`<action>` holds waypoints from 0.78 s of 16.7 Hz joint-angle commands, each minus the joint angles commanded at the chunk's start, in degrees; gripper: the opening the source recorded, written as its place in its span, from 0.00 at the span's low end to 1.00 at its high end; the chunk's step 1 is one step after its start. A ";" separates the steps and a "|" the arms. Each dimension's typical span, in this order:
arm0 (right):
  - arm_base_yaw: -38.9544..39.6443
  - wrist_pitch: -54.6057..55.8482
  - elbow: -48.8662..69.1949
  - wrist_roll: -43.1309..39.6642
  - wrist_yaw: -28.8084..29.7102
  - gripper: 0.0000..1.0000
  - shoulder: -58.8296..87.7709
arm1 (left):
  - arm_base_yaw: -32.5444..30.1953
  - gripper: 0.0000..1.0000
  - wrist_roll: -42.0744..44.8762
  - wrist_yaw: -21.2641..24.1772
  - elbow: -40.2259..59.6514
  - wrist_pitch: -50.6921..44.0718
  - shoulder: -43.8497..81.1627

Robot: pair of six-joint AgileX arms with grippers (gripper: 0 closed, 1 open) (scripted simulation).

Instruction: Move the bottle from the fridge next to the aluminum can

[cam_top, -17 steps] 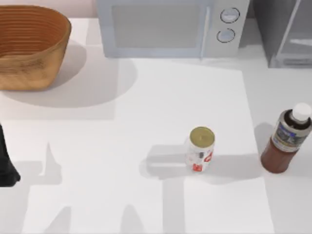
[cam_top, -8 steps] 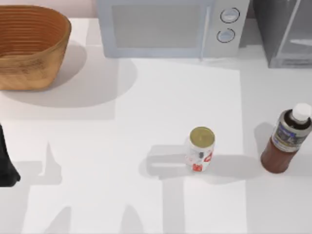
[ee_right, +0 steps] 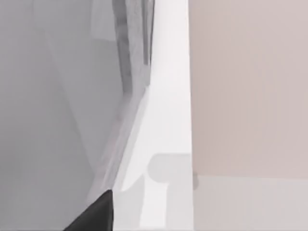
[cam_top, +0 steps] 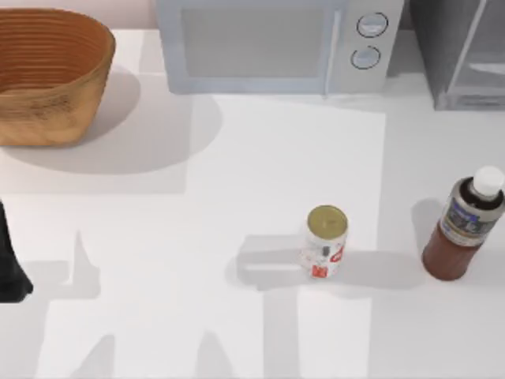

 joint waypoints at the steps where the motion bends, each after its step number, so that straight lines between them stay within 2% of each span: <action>1: 0.00 0.00 0.00 0.00 0.00 1.00 0.00 | 0.00 1.00 0.00 0.00 0.00 0.00 0.00; 4: -0.01 0.54 -0.64 0.52 0.54 1.00 -0.47 | 0.00 1.00 0.00 0.00 0.00 0.00 0.00; 6: 3.01 1.88 -1.63 3.06 3.06 1.00 -1.01 | 0.00 1.00 0.00 0.00 0.00 0.00 0.00; 9: 11.89 5.26 -4.39 9.32 9.72 1.00 -2.53 | 0.00 1.00 0.00 0.00 0.00 0.00 0.00; 13: 28.88 11.33 -9.42 19.94 22.08 1.00 -5.89 | 0.00 1.00 0.00 0.00 0.00 0.00 0.00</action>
